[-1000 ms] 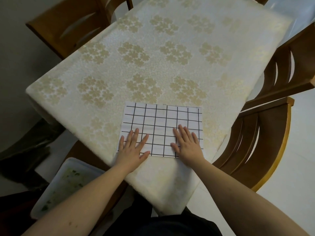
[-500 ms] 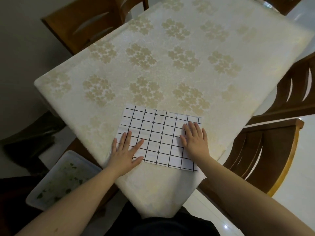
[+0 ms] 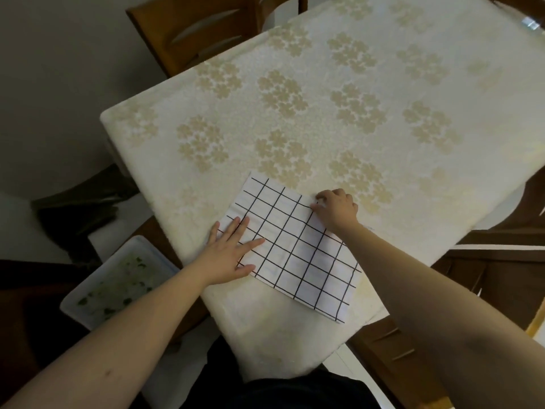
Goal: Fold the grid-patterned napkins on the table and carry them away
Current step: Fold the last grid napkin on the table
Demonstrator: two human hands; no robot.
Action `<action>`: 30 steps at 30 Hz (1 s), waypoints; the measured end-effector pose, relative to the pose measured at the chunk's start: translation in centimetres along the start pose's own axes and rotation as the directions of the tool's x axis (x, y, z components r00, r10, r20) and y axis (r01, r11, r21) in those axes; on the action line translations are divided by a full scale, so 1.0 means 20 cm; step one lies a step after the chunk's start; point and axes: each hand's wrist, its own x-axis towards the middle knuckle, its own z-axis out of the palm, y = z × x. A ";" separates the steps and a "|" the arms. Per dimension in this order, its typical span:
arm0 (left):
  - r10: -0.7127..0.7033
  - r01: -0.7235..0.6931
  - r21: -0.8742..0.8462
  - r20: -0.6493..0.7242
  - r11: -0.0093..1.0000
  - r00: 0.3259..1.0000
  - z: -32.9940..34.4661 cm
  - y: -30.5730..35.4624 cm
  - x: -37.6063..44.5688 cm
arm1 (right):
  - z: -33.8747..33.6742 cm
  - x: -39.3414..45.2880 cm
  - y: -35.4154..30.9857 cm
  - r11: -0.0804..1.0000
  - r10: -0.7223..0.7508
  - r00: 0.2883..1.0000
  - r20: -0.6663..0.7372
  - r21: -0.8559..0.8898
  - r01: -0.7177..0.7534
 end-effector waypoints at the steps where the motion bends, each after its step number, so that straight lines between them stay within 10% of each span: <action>1: 0.002 -0.002 -0.004 -0.004 1.000 1.000 0.00 -0.01 0.00 | -0.01 0.01 -0.01 1.000 0.028 0.999 0.023 0.000 -0.028; 23: -0.186 0.058 -0.353 -0.342 0.934 0.921 0.06 0.26 -0.06 | -0.10 -0.10 0.06 0.672 -0.091 0.995 -0.028 0.736 0.082; 27: -0.367 0.126 -0.515 -0.400 0.848 0.840 0.04 0.30 -0.07 | -0.13 -0.16 0.13 0.586 0.017 0.998 -0.057 0.809 0.036; 30: -0.556 0.124 -0.793 -0.297 0.597 0.776 -0.02 0.33 -0.09 | -0.14 -0.22 0.18 0.545 0.104 0.992 -0.067 0.839 0.000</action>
